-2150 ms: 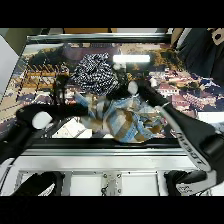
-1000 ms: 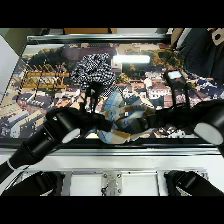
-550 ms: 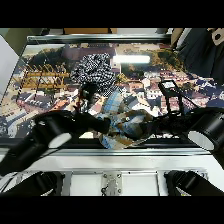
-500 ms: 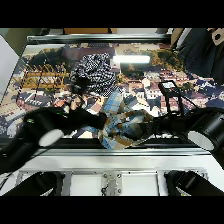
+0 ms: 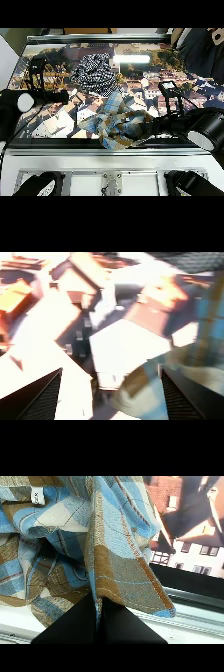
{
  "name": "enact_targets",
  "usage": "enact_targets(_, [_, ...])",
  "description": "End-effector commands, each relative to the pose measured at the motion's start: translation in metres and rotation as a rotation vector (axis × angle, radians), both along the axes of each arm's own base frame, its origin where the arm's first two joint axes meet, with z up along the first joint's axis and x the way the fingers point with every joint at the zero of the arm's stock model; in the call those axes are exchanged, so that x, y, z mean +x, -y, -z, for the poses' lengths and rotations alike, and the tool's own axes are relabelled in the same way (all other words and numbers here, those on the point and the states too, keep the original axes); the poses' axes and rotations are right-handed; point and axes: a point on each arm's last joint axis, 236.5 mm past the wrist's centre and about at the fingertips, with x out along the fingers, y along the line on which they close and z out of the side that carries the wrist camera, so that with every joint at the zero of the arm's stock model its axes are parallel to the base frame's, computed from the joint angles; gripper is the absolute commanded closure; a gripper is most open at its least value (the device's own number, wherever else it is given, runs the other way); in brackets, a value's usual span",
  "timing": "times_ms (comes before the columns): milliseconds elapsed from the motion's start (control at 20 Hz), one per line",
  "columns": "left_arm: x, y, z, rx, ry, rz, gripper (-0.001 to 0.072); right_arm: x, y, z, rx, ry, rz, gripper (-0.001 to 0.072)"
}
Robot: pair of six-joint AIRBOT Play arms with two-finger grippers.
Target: Fold the clothes and pants, and hang the long-sleeved shirts on hangers.
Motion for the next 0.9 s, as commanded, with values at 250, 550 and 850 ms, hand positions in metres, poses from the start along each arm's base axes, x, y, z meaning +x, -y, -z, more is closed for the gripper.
enact_targets(250, [0.081,-0.096,0.113,0.254,-0.068,-0.023,0.0066,0.000,0.000,0.000,0.000,0.000,-0.001,0.0697])
enact_targets(550, [0.124,-0.132,0.151,0.397,-0.166,-0.007,0.0066,0.000,0.000,0.000,0.000,0.000,-0.001,0.0697])
enact_targets(850, [0.151,-0.161,0.183,0.506,-0.278,-0.014,0.0066,0.000,0.000,0.000,0.000,0.000,-0.001,0.0697])
